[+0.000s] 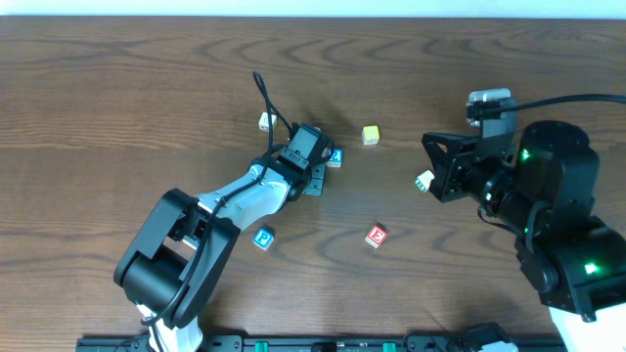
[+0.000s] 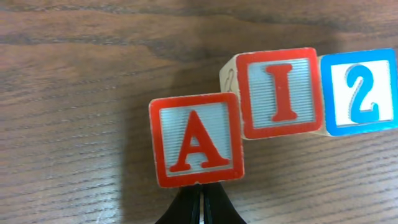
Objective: Spell out Ai2
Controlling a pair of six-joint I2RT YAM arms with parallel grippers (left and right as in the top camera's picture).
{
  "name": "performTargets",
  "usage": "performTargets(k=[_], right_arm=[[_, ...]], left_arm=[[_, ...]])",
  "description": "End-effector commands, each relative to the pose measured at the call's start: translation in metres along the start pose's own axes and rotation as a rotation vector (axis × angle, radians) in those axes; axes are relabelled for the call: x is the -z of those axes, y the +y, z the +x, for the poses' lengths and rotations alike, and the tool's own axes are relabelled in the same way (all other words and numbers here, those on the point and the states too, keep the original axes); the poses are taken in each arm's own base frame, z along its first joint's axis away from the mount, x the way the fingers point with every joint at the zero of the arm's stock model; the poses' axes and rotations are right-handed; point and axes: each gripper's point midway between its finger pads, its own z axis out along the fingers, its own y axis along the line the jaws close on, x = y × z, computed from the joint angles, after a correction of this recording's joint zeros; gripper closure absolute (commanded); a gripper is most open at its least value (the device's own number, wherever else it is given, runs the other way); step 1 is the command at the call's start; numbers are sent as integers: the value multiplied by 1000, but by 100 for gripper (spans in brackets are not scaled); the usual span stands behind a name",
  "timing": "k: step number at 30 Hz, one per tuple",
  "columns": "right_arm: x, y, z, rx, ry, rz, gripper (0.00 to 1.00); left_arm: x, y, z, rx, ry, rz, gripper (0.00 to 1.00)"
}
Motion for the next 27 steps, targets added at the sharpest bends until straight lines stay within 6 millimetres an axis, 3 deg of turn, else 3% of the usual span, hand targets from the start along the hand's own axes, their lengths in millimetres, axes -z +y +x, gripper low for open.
performTargets(k=[1,17,27], right_arm=[[4,0,-7,11,-21,7,98],[4,0,-6,10,-17,8,99],[4,-1,-2,6,-4,12,98]], left_arm=[[-9,8,3,-18,7,-45,94],[-10,5,-3,-6,-18,-30,94],[-21,7,2,26,-5,-36,94]])
